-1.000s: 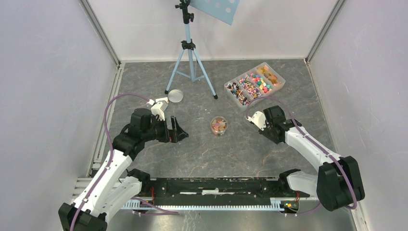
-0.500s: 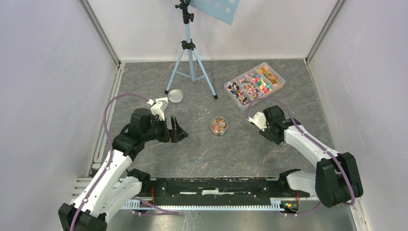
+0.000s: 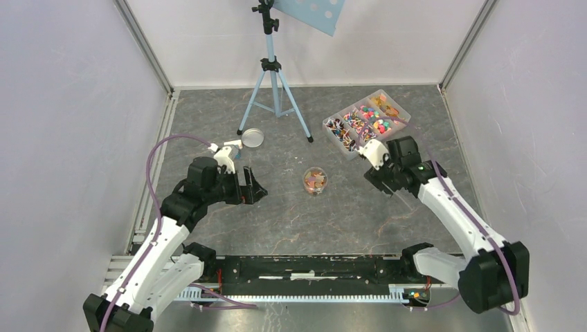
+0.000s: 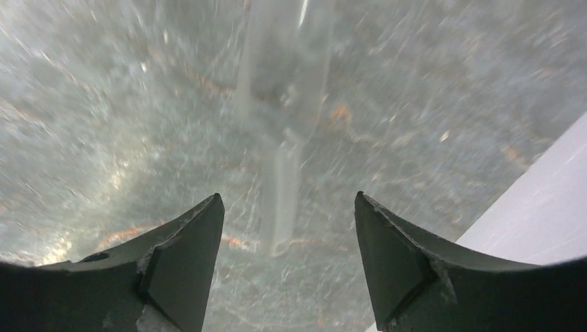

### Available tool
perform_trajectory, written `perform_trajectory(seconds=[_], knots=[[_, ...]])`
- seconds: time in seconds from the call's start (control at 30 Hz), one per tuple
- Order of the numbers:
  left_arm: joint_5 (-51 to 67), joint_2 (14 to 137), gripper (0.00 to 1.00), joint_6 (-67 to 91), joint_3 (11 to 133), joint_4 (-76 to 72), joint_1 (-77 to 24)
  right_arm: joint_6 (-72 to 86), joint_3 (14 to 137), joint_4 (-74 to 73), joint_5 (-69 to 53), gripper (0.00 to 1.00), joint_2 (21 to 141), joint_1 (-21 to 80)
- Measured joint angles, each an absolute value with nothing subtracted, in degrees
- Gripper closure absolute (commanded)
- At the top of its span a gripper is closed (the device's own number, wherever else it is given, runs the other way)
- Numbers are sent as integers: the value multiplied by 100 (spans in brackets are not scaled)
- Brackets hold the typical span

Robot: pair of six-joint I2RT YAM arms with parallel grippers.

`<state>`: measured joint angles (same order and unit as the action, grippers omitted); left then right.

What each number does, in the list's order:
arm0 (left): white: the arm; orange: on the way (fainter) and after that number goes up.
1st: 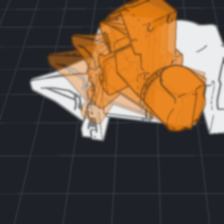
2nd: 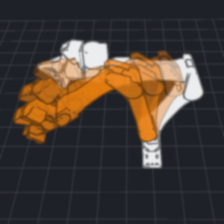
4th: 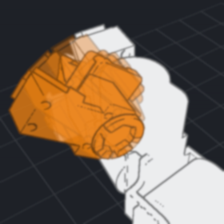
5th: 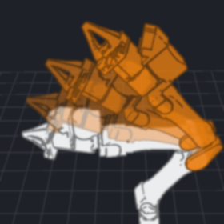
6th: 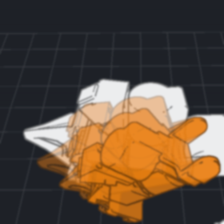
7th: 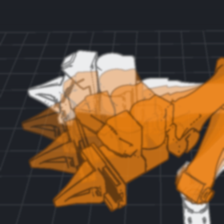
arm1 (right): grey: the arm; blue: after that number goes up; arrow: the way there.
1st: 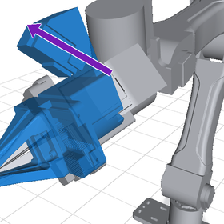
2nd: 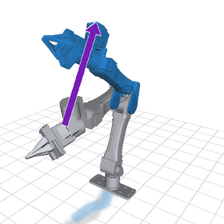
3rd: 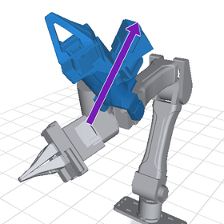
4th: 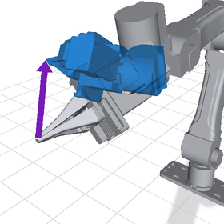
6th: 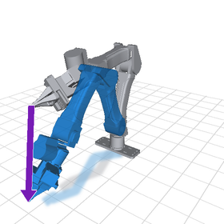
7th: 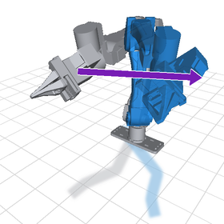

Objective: Pack the candies
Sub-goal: Place the spatula at the center of the board.

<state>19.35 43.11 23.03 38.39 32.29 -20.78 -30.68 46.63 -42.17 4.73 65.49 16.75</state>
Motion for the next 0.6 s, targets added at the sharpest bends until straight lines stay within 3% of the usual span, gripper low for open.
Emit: perform_trajectory(seconds=[0.03,0.07,0.27,0.4,0.6], knots=[[1815,4300,0,2303,3839,3291,-2078,-3006,4792,-4182,340,3,6451,1675],[1723,4294,0,2300,3839,3319,-2078,-2950,4875,-4123,200,2,6340,1675],[797,4292,0,2147,3957,3533,-2075,-2204,4759,-3041,-757,2,5164,1675],[412,4368,9,1782,4077,3474,-2075,-1142,4213,-1894,-1066,2,4449,1675],[246,5594,15,1015,4711,3030,-2075,110,3227,-718,-1184,2,3828,1675]])
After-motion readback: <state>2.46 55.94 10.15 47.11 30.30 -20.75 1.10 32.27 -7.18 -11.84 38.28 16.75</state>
